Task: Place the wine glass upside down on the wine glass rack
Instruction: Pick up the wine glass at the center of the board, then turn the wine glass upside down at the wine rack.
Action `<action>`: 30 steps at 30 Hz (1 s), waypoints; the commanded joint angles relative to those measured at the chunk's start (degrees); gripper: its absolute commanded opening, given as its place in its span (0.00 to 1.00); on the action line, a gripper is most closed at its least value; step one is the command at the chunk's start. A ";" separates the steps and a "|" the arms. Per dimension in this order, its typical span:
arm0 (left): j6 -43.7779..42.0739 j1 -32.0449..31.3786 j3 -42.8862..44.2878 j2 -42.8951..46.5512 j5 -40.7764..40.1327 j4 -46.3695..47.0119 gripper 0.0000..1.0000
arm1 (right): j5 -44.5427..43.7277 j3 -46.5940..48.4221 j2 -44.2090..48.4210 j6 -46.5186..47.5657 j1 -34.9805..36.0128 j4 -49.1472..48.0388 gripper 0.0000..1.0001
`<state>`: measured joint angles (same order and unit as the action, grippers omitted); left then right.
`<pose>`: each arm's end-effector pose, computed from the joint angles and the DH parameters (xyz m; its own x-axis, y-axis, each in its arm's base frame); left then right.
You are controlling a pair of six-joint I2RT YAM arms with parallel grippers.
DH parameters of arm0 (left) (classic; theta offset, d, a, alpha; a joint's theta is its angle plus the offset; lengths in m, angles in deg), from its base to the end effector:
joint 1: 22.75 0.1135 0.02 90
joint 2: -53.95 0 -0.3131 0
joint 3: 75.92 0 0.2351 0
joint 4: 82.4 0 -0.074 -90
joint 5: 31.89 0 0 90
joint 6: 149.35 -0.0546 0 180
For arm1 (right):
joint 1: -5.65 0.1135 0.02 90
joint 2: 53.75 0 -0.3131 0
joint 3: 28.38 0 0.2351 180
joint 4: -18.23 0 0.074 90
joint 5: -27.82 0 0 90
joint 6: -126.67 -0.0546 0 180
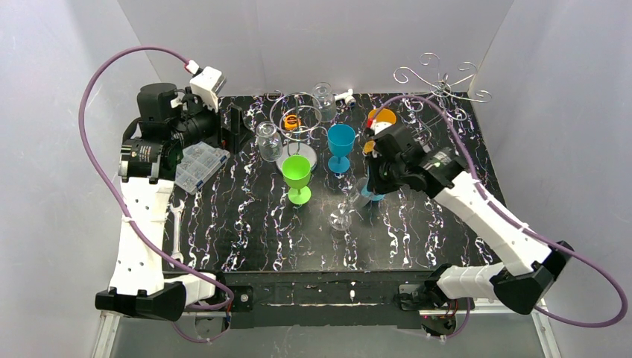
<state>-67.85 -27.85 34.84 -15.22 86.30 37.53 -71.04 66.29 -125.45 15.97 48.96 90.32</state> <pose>0.1972 -0.0435 0.5235 -0.2347 0.1517 -0.9601 0.5655 0.8247 -0.0079 0.1672 0.1461 0.4058 -0.7283 -0.2066 -0.6534 -0.3709 0.9206 0.1224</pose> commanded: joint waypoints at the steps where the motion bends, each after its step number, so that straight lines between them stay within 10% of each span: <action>1: 4.21 0.01 4.01 0.41 6.27 -1.19 0.98 | -0.18 12.30 4.02 1.39 0.27 2.42 0.01; 21: 21.61 -0.08 12.40 -3.78 15.03 5.03 0.98 | -2.59 4.59 18.20 -3.38 0.24 -43.10 0.01; 30: 32.06 -0.08 13.87 -8.66 25.07 14.02 0.63 | -3.01 0.10 17.69 -6.53 0.28 -54.29 0.01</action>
<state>-42.82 -27.85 46.70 -21.15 105.21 46.15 -72.84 66.51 -108.49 11.91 48.96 47.94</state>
